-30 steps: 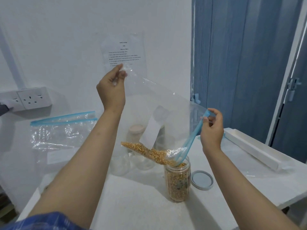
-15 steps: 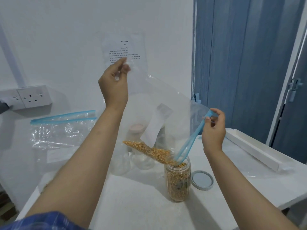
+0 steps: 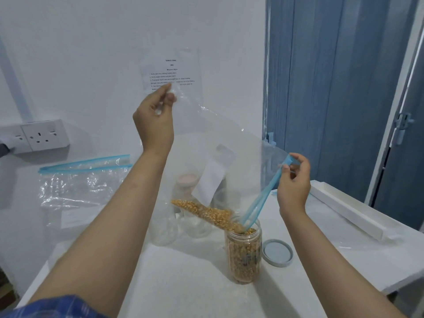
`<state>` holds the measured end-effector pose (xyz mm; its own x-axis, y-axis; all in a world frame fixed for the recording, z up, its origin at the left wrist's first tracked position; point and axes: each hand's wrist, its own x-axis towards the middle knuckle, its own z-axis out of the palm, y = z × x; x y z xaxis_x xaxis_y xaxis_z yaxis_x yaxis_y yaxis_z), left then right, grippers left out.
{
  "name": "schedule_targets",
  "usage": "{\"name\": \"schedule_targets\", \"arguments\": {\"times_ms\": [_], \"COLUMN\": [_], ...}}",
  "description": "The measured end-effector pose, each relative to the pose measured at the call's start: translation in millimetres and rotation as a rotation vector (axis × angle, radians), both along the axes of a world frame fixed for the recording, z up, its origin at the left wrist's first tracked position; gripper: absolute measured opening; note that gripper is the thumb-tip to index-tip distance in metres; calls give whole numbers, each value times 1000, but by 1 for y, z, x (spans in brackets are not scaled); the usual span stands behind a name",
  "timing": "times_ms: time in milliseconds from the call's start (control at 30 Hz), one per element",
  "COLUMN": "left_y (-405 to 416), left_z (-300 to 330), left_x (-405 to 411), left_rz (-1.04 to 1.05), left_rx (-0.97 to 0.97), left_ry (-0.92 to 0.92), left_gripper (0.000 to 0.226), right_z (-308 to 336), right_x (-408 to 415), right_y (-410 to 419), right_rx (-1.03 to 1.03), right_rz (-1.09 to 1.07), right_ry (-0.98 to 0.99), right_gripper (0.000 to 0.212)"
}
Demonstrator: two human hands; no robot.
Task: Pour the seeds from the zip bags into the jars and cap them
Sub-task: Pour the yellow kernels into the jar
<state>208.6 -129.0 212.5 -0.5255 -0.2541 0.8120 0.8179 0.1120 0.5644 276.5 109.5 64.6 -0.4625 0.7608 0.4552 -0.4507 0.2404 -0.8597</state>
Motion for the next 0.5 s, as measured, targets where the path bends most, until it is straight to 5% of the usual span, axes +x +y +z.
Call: {"name": "schedule_targets", "arguments": {"times_ms": [500], "left_y": [0], "left_z": [9], "left_x": [-1], "left_rz": [-9], "left_rx": [-27], "left_ry": [2], "left_gripper": [20], "right_z": [9], "right_x": [1], "right_y": [1], "right_rx": [68], "right_rz": [8], "right_ry": [28], "right_gripper": [22]}}
